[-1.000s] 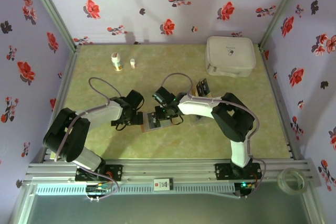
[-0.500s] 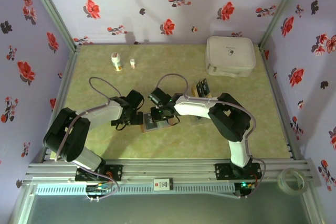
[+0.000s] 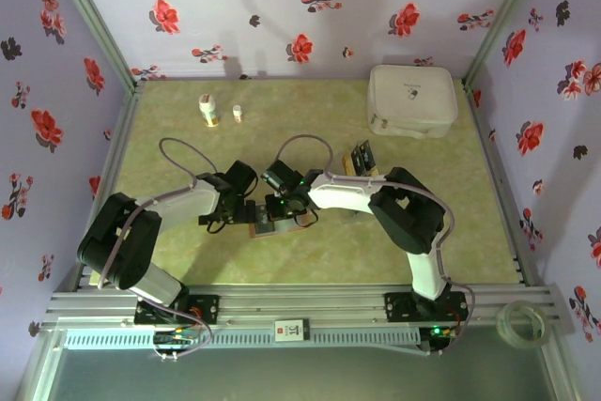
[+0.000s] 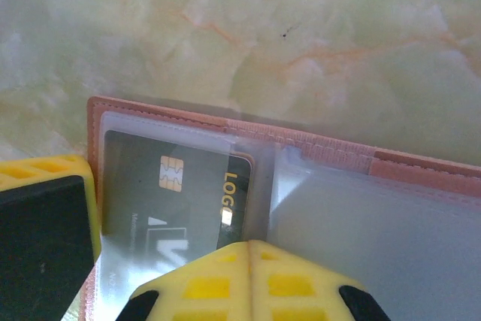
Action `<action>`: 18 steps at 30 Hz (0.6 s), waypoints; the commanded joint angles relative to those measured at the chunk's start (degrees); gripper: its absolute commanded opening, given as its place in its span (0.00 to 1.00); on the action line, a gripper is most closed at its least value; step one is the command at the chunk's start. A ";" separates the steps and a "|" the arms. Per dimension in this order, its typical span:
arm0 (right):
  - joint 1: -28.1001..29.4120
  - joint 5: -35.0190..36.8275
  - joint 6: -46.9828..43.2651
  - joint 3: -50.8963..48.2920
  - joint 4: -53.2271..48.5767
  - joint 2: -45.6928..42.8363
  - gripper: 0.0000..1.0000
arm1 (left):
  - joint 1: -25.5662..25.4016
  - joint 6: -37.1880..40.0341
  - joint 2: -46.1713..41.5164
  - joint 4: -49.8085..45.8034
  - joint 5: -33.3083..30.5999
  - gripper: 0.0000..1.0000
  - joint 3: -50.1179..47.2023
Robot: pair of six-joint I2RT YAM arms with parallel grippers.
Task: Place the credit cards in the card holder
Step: Insert the credit card into the card slot.
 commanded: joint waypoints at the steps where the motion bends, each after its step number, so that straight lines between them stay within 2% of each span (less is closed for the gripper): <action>1: 0.70 -1.21 1.13 0.45 2.02 0.36 0.05 | 0.17 0.10 2.88 5.35 1.57 1.00 -0.62; 4: 0.09 -0.15 1.13 -0.19 1.94 -0.40 0.08 | 0.25 0.34 2.88 5.11 1.44 1.00 -0.17; 9: -1.78 0.74 1.56 -3.00 3.24 -3.57 0.30 | 0.91 0.98 2.37 4.26 0.84 1.00 0.90; 18: -4.28 2.28 0.62 -6.76 2.42 -11.18 0.43 | 4.37 2.91 -1.59 1.63 0.52 1.00 2.21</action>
